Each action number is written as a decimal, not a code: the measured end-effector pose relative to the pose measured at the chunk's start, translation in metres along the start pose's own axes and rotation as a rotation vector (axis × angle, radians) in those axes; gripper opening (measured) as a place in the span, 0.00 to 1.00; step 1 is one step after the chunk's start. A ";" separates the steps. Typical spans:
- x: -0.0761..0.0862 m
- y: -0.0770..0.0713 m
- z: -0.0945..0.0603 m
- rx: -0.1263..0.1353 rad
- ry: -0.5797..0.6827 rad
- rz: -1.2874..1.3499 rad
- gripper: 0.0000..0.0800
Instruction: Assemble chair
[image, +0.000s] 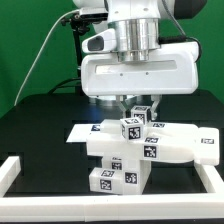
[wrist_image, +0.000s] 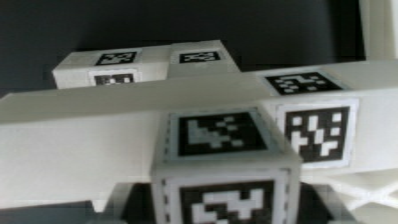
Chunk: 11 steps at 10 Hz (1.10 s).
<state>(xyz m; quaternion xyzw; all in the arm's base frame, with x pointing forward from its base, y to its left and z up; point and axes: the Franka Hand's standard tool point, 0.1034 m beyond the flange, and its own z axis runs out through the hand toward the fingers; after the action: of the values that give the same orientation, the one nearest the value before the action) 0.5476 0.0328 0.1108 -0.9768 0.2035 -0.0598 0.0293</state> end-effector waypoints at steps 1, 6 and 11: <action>0.001 -0.001 0.000 0.003 0.005 0.071 0.36; 0.004 0.000 -0.002 0.015 0.015 0.213 0.36; 0.006 -0.001 -0.016 0.028 0.000 0.192 0.81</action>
Offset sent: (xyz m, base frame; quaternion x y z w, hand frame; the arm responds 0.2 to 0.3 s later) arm -0.0016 -0.0027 -0.0034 0.0120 0.0037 0.1368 0.9905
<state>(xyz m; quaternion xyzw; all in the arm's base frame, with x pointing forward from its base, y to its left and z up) 0.5511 0.0309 0.1270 -0.9522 0.2956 -0.0596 0.0483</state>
